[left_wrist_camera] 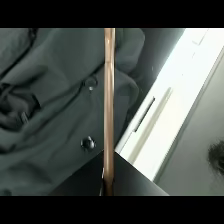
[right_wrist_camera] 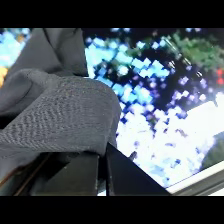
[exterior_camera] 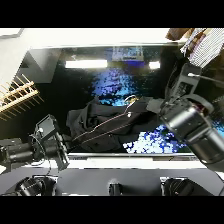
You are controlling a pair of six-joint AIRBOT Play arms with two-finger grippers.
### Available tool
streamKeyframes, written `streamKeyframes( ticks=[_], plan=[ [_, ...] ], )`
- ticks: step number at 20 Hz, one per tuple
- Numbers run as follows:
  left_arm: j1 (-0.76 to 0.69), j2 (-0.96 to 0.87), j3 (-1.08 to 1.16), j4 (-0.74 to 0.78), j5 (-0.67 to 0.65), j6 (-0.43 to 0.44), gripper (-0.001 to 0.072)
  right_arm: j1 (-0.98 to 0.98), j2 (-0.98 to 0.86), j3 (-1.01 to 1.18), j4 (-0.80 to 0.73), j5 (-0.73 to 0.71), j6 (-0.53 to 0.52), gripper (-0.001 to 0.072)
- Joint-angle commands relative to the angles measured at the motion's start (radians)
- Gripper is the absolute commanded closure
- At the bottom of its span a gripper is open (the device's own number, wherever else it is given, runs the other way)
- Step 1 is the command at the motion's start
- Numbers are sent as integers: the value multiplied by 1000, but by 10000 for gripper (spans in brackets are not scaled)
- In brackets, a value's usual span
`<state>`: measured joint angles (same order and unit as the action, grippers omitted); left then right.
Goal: Fold the clothes and pants, and hang the long-sleeved shirts on hangers.
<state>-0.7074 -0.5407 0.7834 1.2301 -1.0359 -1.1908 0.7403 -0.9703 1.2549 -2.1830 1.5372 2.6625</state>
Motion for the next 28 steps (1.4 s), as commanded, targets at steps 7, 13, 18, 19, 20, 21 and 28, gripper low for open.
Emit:
streamKeyframes(
  ticks=[7, 13, 18, 19, 20, 21, 28],
  plan=[
    [-1, -127, 0, -166, 167, 169, 689, 1, 27, 145, 140, -14, -99, 678],
    [-1, -192, 0, -167, 293, 170, 689, 1, 29, 161, 235, -3, -139, 678],
    [-1, -219, 0, -173, 360, 170, 689, 1, 37, 232, 225, 42, -167, 678],
    [-1, -219, 0, -182, 369, 171, 689, 1, 37, 251, 217, 49, -169, 678],
    [-1, -219, 0, -193, 374, 171, 689, 1, 37, 262, 201, 56, -176, 678],
    [-1, -219, 0, -211, 374, 171, 689, 0, 37, 267, 174, 66, -189, 678],
    [-95, -247, 0, -221, 435, 174, 689, 1, 16, 266, 181, -37, -212, 678]
  ],
)
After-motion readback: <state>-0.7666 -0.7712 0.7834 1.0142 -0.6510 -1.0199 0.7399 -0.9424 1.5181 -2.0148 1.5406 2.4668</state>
